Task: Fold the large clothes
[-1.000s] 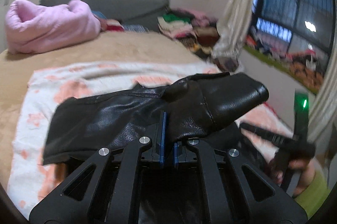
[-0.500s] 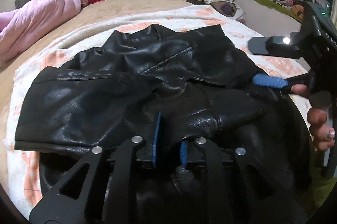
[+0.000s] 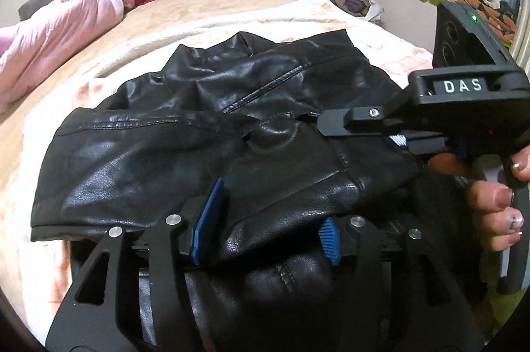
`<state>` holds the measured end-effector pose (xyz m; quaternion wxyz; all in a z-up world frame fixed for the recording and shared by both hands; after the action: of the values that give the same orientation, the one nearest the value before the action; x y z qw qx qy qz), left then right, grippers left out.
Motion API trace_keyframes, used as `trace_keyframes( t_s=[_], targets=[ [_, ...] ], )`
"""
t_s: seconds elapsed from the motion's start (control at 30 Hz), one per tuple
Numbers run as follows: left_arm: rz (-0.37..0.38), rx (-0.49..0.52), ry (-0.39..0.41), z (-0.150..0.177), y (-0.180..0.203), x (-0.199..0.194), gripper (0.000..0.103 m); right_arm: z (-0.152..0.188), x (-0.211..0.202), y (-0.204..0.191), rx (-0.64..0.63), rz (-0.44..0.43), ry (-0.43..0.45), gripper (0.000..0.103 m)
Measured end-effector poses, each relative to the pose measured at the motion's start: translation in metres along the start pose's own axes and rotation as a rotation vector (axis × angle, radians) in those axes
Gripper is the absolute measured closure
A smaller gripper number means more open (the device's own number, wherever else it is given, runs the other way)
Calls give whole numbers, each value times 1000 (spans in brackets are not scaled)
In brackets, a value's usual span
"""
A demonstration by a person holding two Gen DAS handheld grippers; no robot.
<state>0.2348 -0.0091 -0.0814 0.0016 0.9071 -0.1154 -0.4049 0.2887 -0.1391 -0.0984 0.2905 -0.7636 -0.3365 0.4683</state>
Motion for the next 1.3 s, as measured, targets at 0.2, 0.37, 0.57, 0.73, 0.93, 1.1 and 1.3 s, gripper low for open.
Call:
trace_keyframes(
  t_s=[0.2, 0.37, 0.57, 0.73, 0.93, 1.1, 1.3],
  targets=[
    [49, -5, 30, -9, 1, -16, 24, -30, -16, -32, -169, 11, 67, 92],
    [93, -30, 116, -28, -9, -45, 18, -65, -39, -76, -406, 87, 147, 97],
    [54, -190, 272, -56, -87, -90, 11, -105, -77, -125, -669, 164, 242, 97],
    [-30, -472, 263, -51, -172, -84, 10, -117, -109, -130, -813, 248, 312, 97],
    [-12, -638, 190, -38, -196, -47, 10, -106, -108, -87, -829, 324, 283, 97],
    [-35, -592, 180, -43, -179, -31, 49, -95, -101, -53, -791, 348, 276, 97],
    [-38, -518, 123, -34, -170, -12, 73, -89, -94, -30, -750, 362, 268, 97]
  ],
)
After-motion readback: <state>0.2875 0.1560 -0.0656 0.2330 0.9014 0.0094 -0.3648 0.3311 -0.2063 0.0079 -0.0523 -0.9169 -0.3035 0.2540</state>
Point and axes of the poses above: each gripper's, at about its wrist camera, not at the fingertips, and x roughly the way its jaws point, y to its right, z to its underside, the point moved 9 cm from there along x, roughly the way its jaws point, and after that the axes turned 8 degrees about -x, right-handed, at the moved point
